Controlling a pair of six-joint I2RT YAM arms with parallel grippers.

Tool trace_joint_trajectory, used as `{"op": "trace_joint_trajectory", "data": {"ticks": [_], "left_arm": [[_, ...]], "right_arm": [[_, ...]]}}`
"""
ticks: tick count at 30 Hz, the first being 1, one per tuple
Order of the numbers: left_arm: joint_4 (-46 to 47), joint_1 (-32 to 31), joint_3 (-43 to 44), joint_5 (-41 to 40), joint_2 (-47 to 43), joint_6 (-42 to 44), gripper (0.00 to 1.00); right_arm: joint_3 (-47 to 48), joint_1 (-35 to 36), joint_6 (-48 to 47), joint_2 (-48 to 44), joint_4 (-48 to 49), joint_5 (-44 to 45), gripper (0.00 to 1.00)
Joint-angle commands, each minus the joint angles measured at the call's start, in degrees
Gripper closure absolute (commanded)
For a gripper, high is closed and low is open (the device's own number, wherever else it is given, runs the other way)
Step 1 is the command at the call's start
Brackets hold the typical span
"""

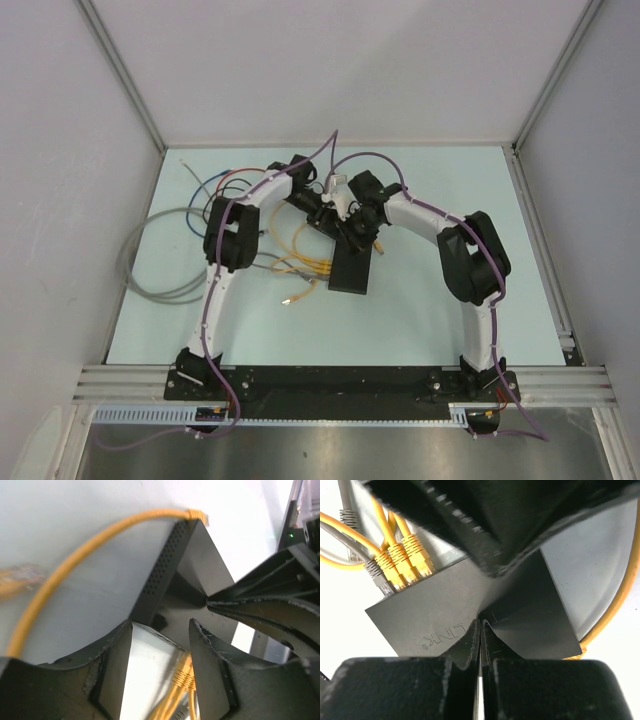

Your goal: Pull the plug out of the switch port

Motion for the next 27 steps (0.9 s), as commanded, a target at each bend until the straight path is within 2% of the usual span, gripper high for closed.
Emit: {"op": "trace_joint_trajectory", "data": {"ticks": [1,6,8,12,16,21,27], "left_arm": [[6.3,0.9,0.7,-0.8,-4.9,-1.4,0.44],[7.3,3.8,-9.8,1.2,-13.7,-0.3,0.45],[5.1,4.0,-12.3,2.9,-15.8,2.9,0.45],[-3.5,3.6,-13.2,6.2,-14.8,8.7,0.47],[-7.3,2.3,-13.6,6.2,-12.3,14.2,0.48],[-0.7,1.1,-17.2,5.1,-11.6,10.4,0.47],[9.1,-0.4,-20.9,0.9,-11.5,1.3,0.46]], "right_arm": [[-3.2,0.1,-2.7,3.5,-3.1,6.3,1.00],[-2.9,-0.1,-2.7,4.0,-2.9,6.0,1.00],[-2.9,-0.1,-2.6,4.2,-3.0,5.8,1.00],[-3.1,-0.3,-2.6,4.5,-3.1,5.6,1.00],[-3.3,0.1,-2.6,4.7,-3.4,5.6,1.00],[-4.2,0.4,-2.9,4.6,-3.4,5.7,1.00],[-4.5,0.9,-3.2,5.3,-3.3,5.5,1.00]]}}
